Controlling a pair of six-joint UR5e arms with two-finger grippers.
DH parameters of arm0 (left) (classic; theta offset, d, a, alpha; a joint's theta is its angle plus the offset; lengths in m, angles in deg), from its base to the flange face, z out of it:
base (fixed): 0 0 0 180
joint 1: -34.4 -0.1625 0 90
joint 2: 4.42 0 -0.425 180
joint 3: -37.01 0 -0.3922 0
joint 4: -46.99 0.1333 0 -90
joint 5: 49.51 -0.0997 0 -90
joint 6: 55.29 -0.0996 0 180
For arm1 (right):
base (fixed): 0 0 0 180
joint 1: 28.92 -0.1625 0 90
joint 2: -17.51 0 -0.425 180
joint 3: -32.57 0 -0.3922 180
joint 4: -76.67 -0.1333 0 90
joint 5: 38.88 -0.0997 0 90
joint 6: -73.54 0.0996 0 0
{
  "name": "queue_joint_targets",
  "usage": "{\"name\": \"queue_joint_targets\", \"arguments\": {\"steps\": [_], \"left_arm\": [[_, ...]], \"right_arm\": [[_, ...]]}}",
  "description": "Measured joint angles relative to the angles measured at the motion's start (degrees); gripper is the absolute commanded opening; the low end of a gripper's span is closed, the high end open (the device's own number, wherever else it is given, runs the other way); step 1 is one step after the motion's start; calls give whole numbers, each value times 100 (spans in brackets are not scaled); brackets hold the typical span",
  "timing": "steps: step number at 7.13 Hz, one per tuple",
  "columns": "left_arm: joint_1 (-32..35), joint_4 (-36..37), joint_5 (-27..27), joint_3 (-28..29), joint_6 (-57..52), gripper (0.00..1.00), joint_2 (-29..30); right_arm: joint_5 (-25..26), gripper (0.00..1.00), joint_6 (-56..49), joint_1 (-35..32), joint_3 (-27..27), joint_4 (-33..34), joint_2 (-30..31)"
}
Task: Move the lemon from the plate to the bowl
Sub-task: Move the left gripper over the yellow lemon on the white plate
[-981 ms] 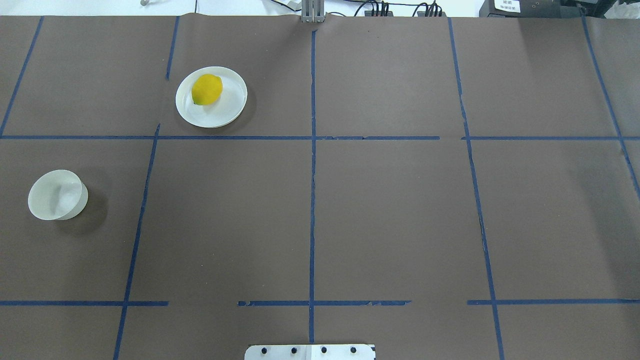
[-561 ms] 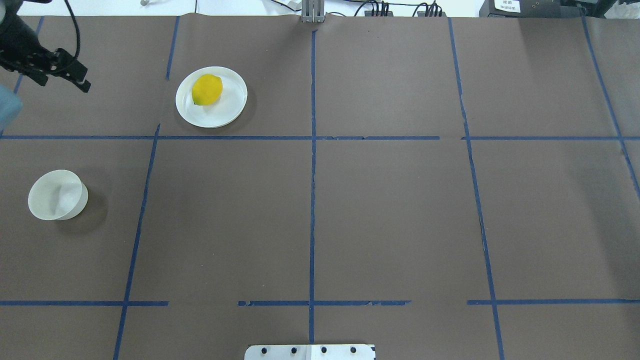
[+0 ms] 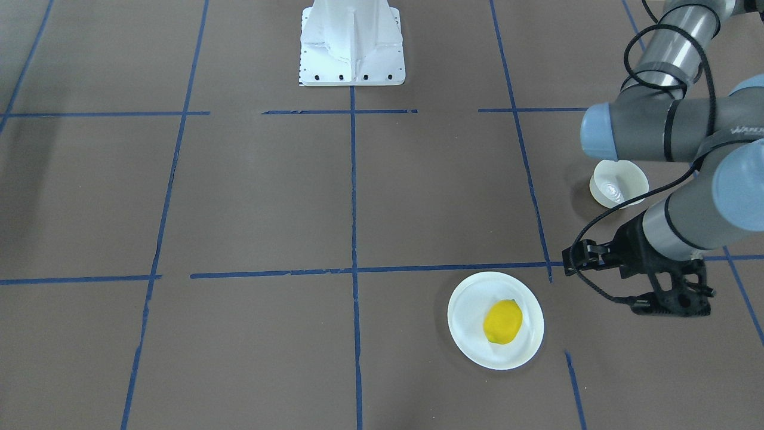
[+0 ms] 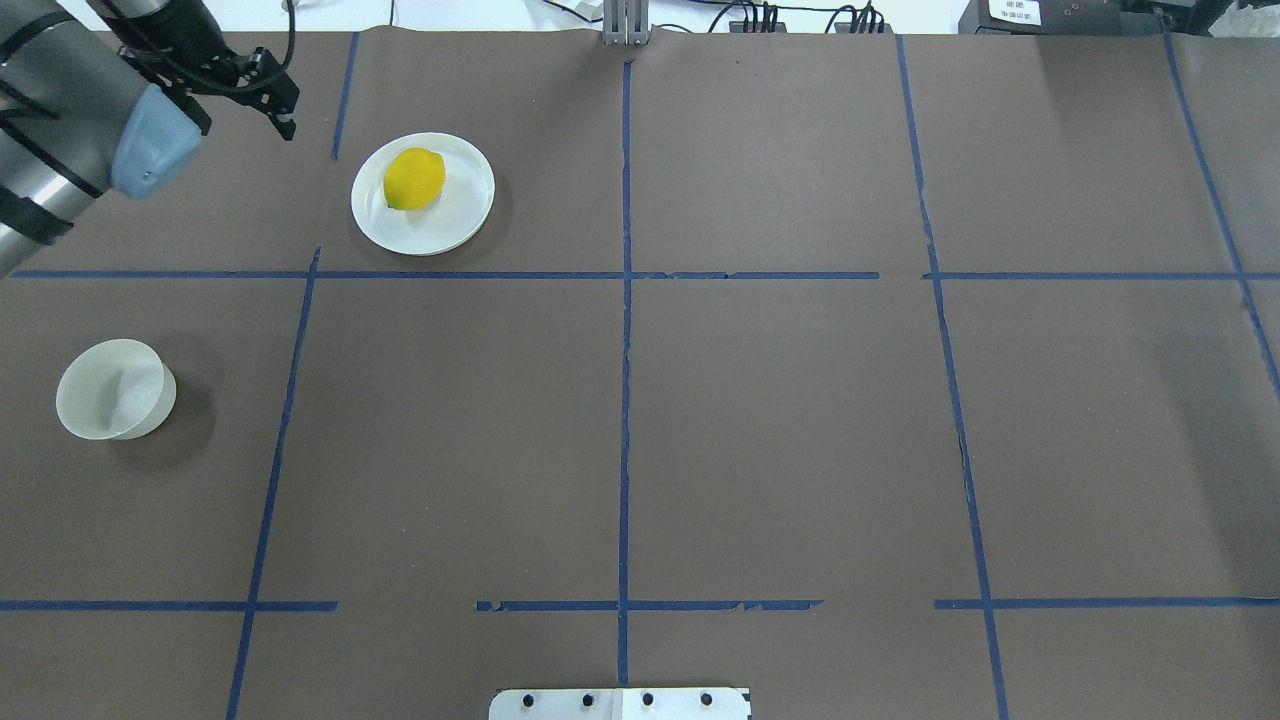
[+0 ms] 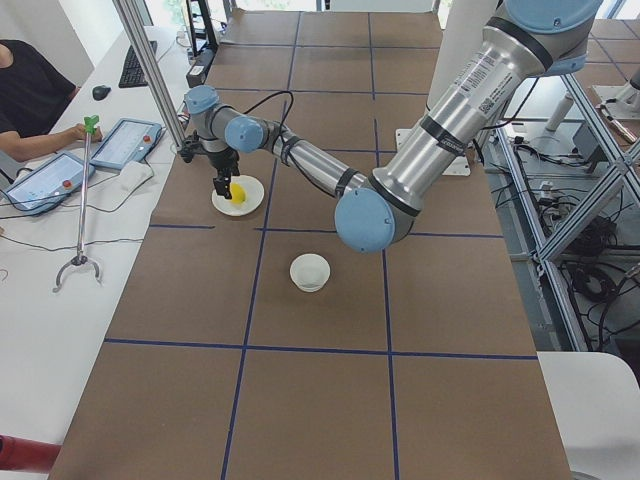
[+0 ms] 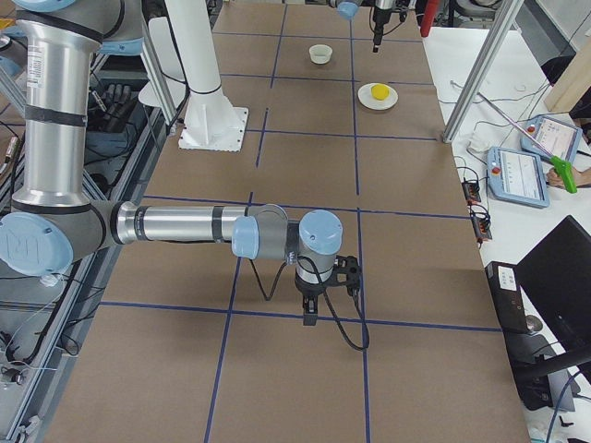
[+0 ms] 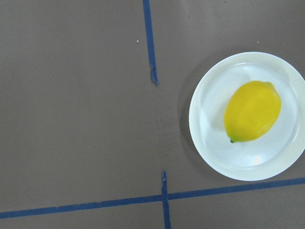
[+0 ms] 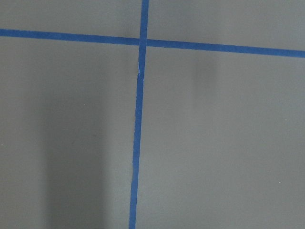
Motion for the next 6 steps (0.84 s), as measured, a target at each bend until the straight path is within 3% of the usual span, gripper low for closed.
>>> {"name": "queue_joint_targets", "arguments": {"steps": [2,6], "left_arm": [[-248,-646,-3,893,406,100,485],[-584,-1559,-122,1834,783,100,842]], "right_arm": [[0,100,0,0,0,0,0],[0,100,0,0,0,0,0]]}}
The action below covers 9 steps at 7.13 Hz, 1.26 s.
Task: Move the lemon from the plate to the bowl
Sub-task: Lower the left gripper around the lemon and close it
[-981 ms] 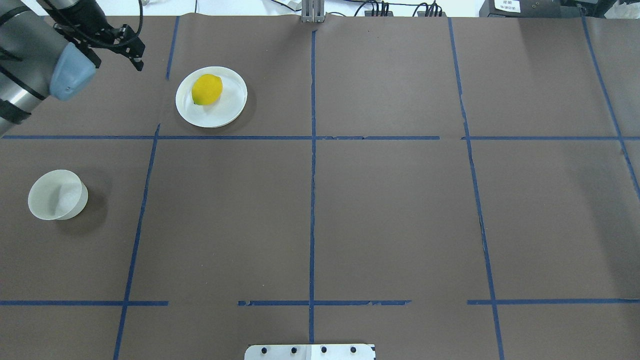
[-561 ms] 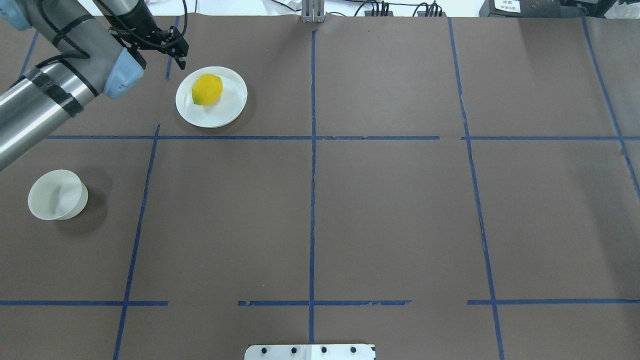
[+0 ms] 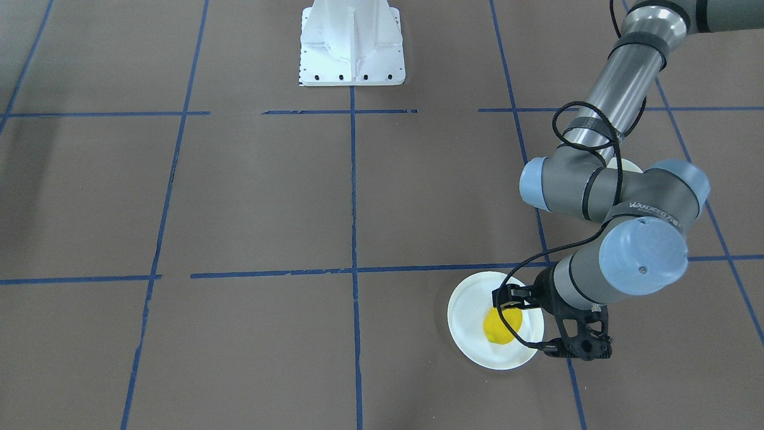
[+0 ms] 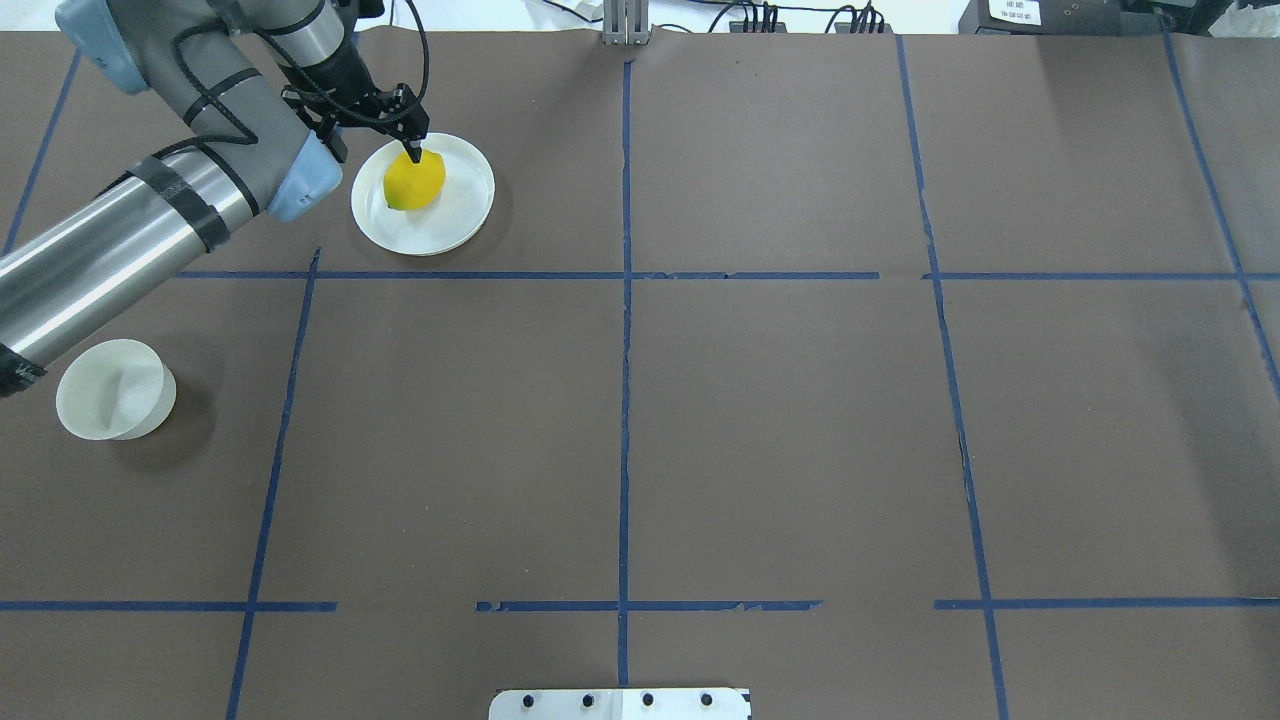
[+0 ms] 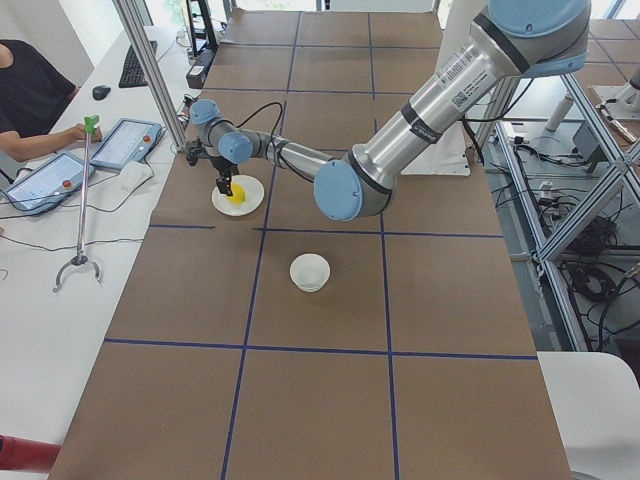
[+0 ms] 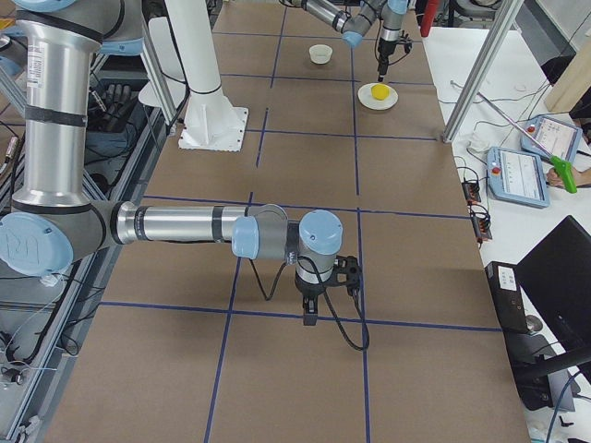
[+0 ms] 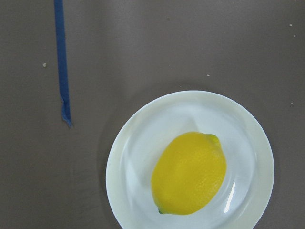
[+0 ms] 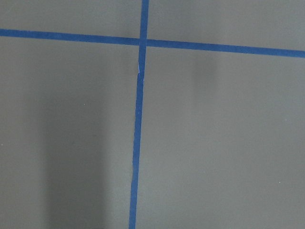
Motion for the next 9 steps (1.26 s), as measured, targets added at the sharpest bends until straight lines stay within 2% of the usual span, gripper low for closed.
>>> {"name": "queue_joint_targets", "arguments": {"steps": [9], "left_arm": [[-291,-918,-359,962,335,100,326]], "right_arm": [[0,100,0,0,0,0,0]]}}
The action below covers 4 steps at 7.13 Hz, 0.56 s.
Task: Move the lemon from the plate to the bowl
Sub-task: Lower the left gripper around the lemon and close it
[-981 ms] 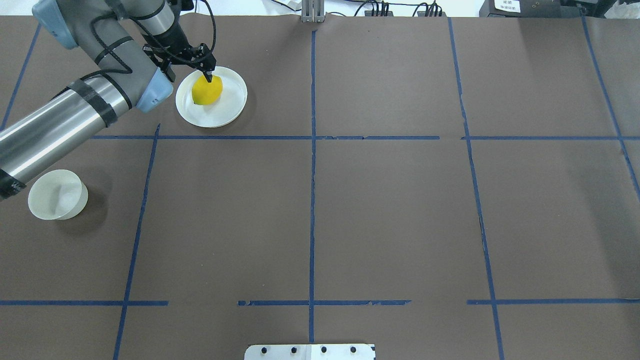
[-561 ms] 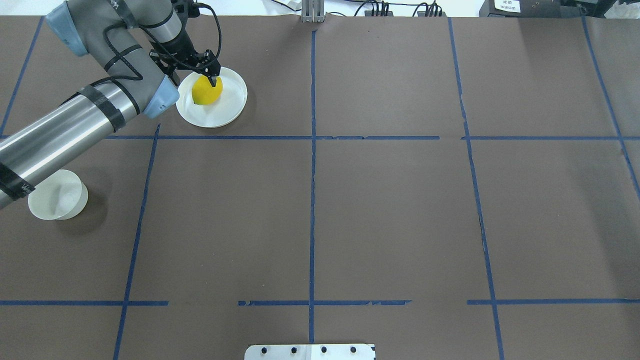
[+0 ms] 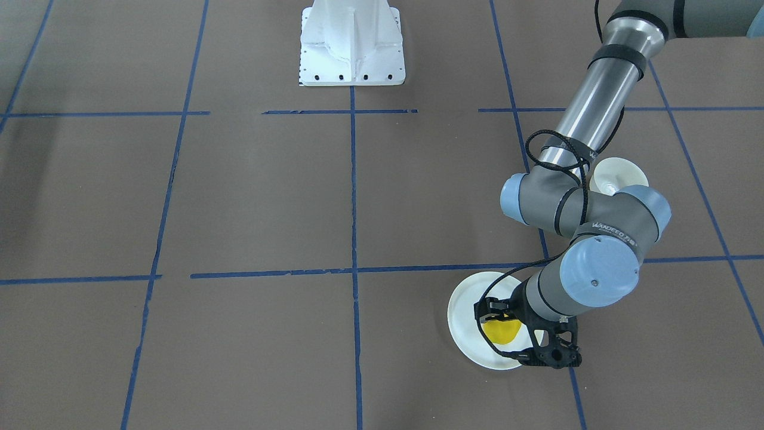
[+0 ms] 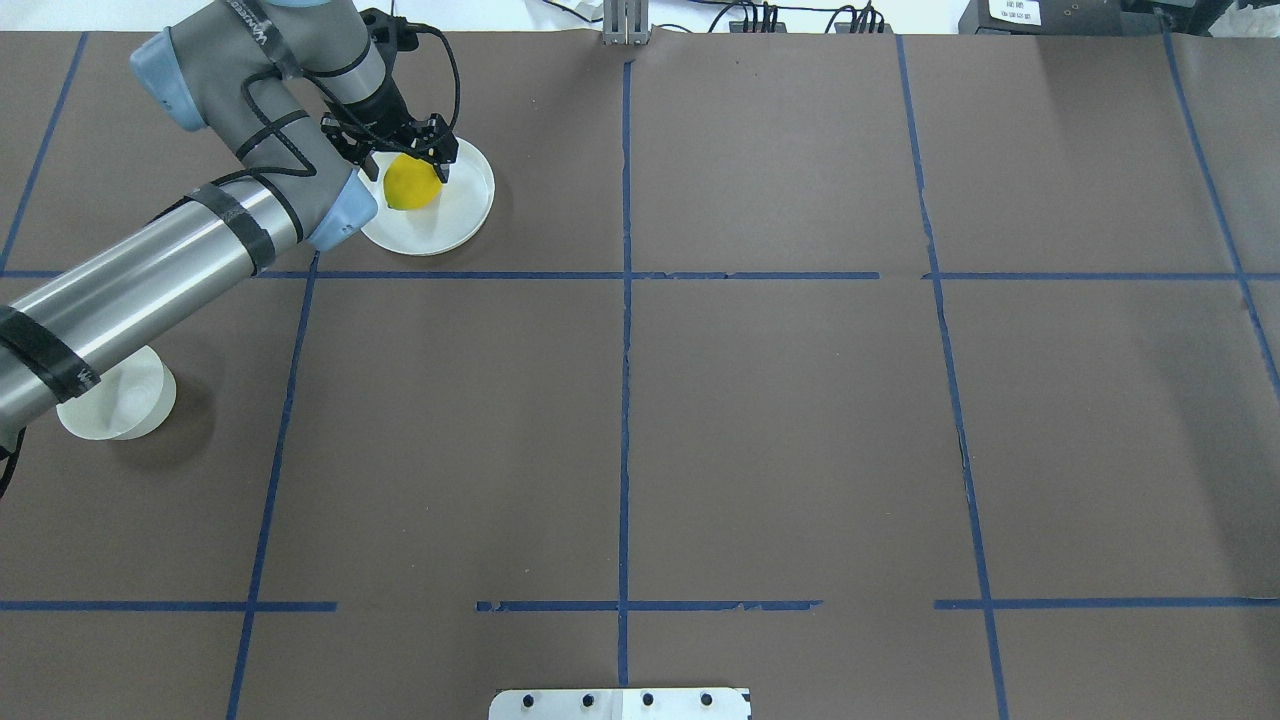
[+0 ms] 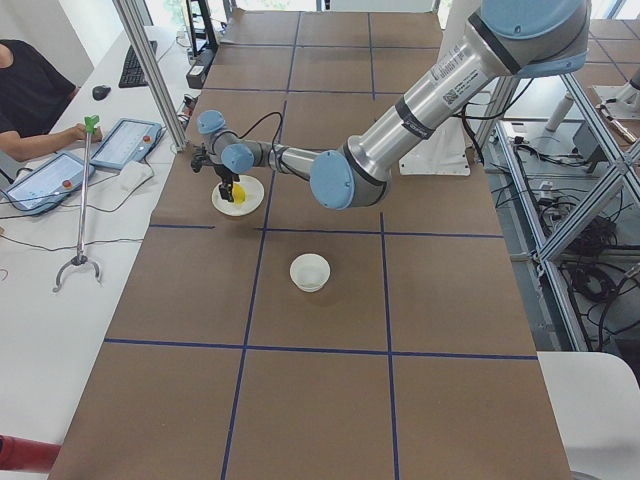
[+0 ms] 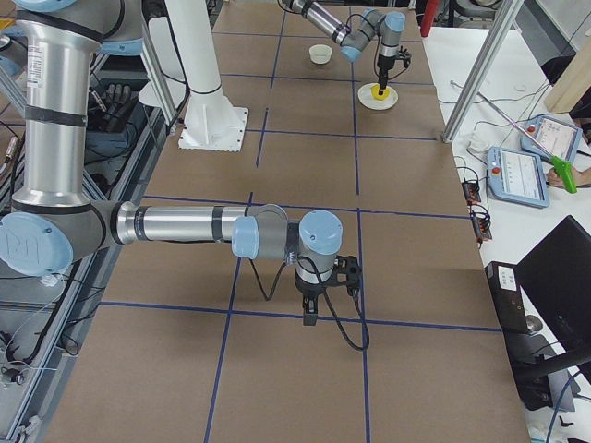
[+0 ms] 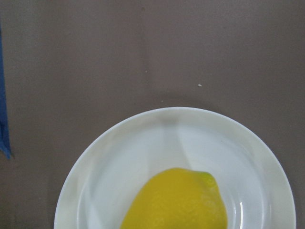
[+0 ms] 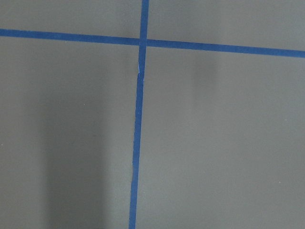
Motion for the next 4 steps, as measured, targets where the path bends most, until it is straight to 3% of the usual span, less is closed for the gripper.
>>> {"name": "queue_joint_targets", "arguments": {"steps": [4], "left_arm": [[-90,-162,-79,122,55,100,48]], "right_arm": [[0,100,0,0,0,0,0]]}}
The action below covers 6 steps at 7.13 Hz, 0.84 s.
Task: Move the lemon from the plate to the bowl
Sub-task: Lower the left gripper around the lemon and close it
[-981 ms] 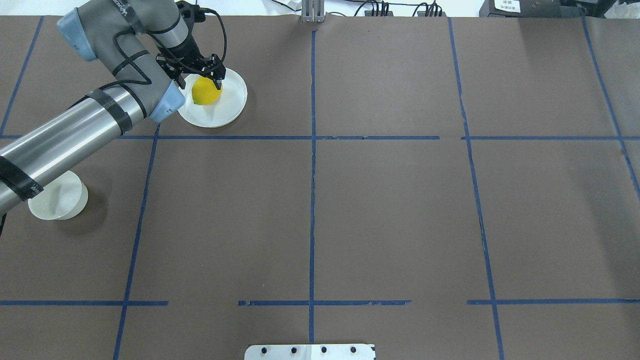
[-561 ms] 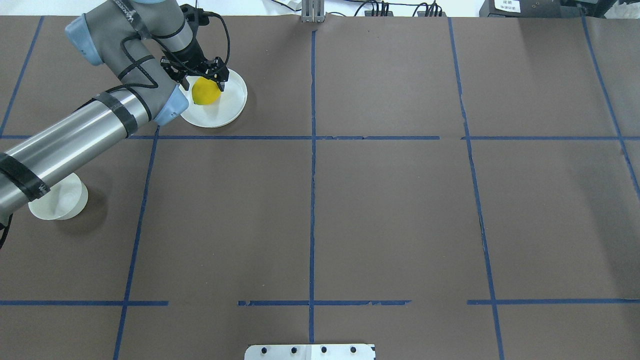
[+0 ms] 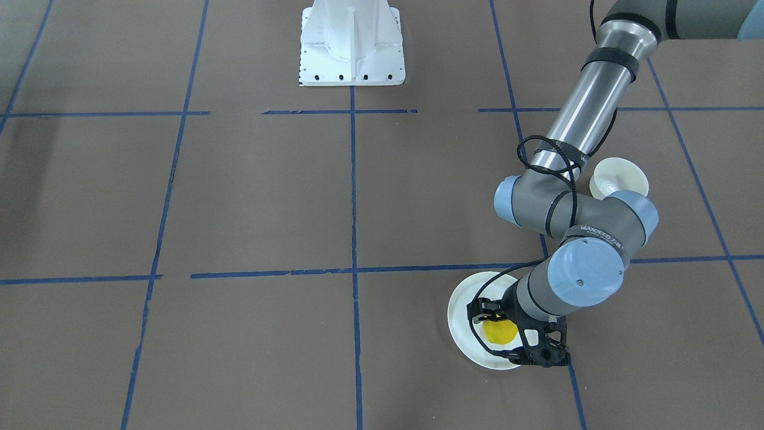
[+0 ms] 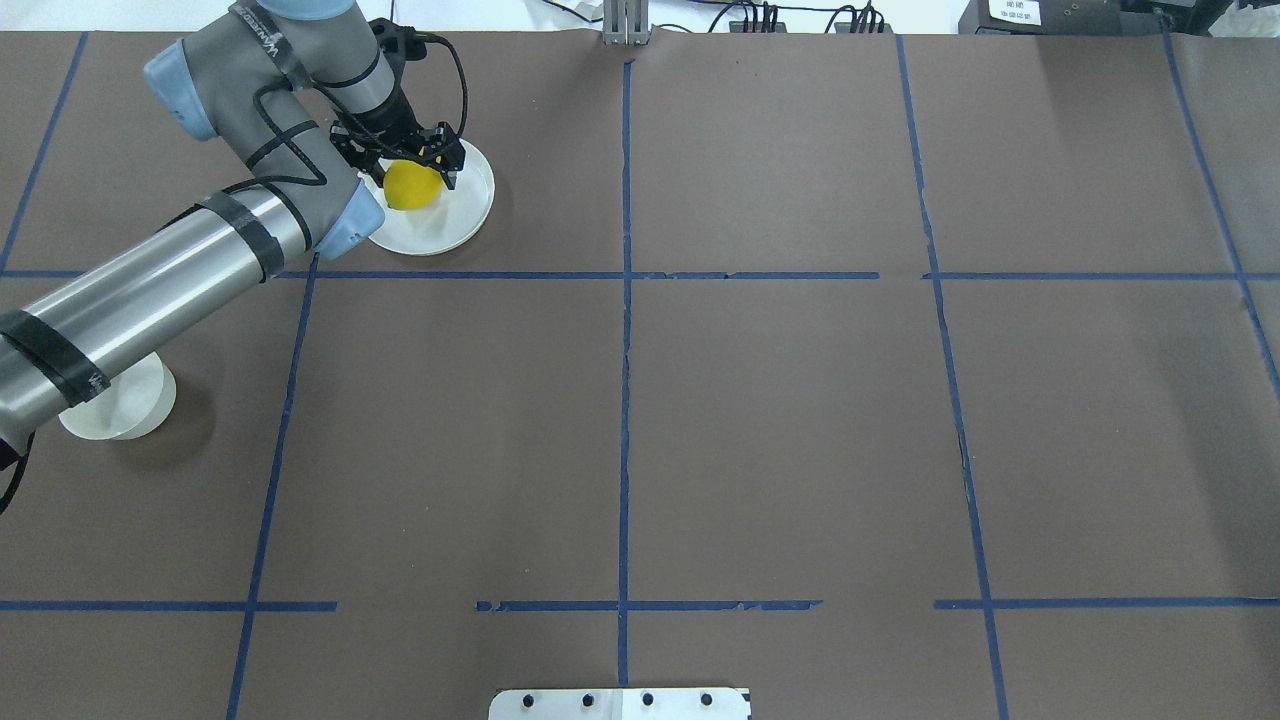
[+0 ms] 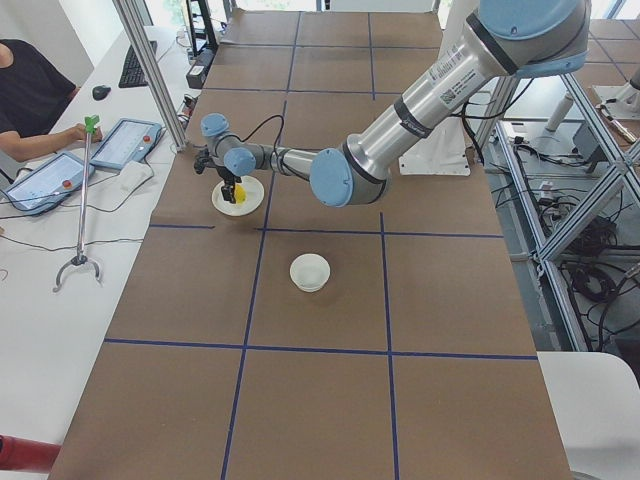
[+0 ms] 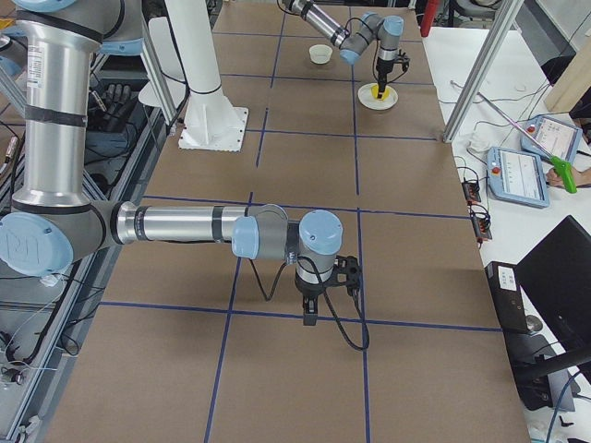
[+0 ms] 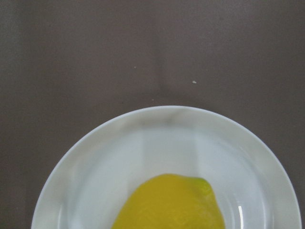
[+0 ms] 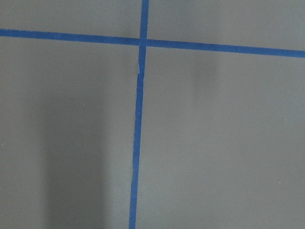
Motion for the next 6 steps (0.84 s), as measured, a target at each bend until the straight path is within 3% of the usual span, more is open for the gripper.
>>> {"name": "queue_joint_targets", "arguments": {"steps": [1,2,6], "left_arm": [[-11,-22,-59,17,13,96,2],[-15,-30,-90,30,32,81,2],[-14,-35,-108,37,142,9,10]], "right_arm": [[0,100,0,0,0,0,0],[0,100,0,0,0,0,0],[0,100,0,0,0,0,0]]}}
